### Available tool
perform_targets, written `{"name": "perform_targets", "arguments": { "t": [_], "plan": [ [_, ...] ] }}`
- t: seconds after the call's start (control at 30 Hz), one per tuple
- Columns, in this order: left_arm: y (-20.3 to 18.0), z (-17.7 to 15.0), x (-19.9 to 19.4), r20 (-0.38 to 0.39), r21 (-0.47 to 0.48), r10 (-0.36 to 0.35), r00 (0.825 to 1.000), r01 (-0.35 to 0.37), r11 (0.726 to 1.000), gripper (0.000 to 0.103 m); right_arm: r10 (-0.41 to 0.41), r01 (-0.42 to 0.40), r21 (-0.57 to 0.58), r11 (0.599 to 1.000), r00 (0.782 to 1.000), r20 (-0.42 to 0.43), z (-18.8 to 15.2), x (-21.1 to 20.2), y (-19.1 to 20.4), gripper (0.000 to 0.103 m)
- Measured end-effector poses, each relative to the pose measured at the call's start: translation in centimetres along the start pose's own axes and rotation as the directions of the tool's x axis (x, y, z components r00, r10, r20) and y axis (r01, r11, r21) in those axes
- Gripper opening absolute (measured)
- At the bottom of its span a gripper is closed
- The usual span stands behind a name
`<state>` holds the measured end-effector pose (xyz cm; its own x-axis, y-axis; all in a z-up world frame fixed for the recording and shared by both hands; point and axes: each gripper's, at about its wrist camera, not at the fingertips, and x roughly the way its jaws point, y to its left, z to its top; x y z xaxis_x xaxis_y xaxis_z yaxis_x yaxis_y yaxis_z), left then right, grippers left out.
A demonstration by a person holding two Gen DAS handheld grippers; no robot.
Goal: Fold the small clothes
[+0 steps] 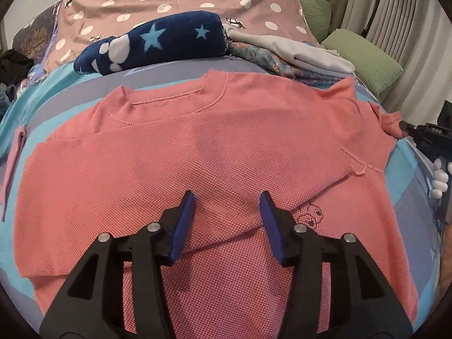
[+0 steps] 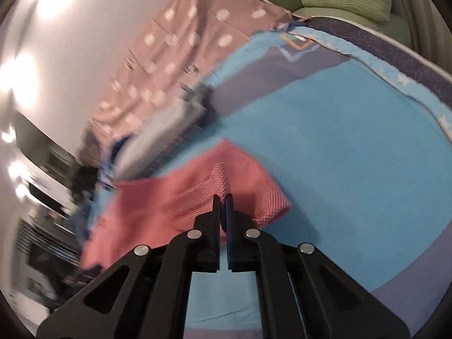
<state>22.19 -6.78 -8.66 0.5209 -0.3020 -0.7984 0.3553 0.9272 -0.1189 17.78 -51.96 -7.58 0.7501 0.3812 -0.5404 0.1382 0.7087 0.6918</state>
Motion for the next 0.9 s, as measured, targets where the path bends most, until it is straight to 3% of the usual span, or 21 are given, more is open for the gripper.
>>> {"name": "perform_targets", "arguments": {
  "t": [0.2,0.33,0.4,0.5,0.6,0.7,0.73,0.77,0.8,0.83,0.9],
  "plan": [
    [0.3,-0.4,-1.2,0.024,-0.067,-0.053,0.998,0.054,0.996,0.057,0.178,-0.178,-0.040,0.983,0.984,-0.004,-1.2,-1.2,7.3,0.002],
    [0.1,-0.9,-3.2,0.054,-0.091,-0.174,0.983,0.179,0.980,0.061,0.296,-0.304,-0.160,0.939,0.953,-0.071,-4.7,-0.6,14.3,0.003],
    [0.3,-1.1,-4.2,0.073,-0.102,-0.233,0.970,0.240,0.965,0.062,0.306,-0.325,-0.221,0.919,0.945,-0.117,-7.1,0.4,16.9,0.002],
    [1.1,-1.3,-4.6,0.081,-0.151,-0.290,0.954,0.299,0.942,0.062,0.187,-0.250,-0.333,0.909,0.960,-0.208,-12.1,3.4,19.5,0.003],
    [1.6,-1.8,-4.4,0.062,-0.193,-0.327,0.943,0.333,0.923,0.061,0.042,-0.162,-0.434,0.886,0.961,-0.274,-16.2,6.1,20.0,0.003],
    [1.2,-2.4,-4.4,0.040,-0.161,-0.312,0.949,0.314,0.935,0.058,-0.073,-0.084,-0.538,0.839,0.961,-0.265,-18.5,6.9,20.1,0.007],
    [0.8,-2.6,-4.4,0.032,-0.140,-0.310,0.950,0.311,0.940,0.054,-0.085,-0.081,-0.551,0.830,0.960,-0.268,-18.7,6.8,20.1,0.008],
    [0.6,-2.7,-4.4,0.024,-0.131,-0.320,0.947,0.321,0.938,0.052,-0.073,-0.091,-0.554,0.827,0.961,-0.268,-18.6,6.7,20.1,0.016],
    [0.4,-2.8,-4.3,0.016,-0.130,-0.336,0.942,0.335,0.933,0.051,-0.068,-0.093,-0.562,0.822,0.964,-0.258,-18.6,6.4,20.4,0.030],
    [0.1,-2.8,-4.1,0.012,-0.135,-0.359,0.933,0.357,0.924,0.051,-0.068,-0.092,-0.572,0.815,0.965,-0.252,-18.7,6.3,20.5,0.036],
    [-0.1,-2.5,-3.9,0.008,-0.144,-0.380,0.925,0.377,0.915,0.051,-0.085,-0.088,-0.605,0.791,0.964,-0.252,-19.3,6.6,20.8,0.037]
  ]
}}
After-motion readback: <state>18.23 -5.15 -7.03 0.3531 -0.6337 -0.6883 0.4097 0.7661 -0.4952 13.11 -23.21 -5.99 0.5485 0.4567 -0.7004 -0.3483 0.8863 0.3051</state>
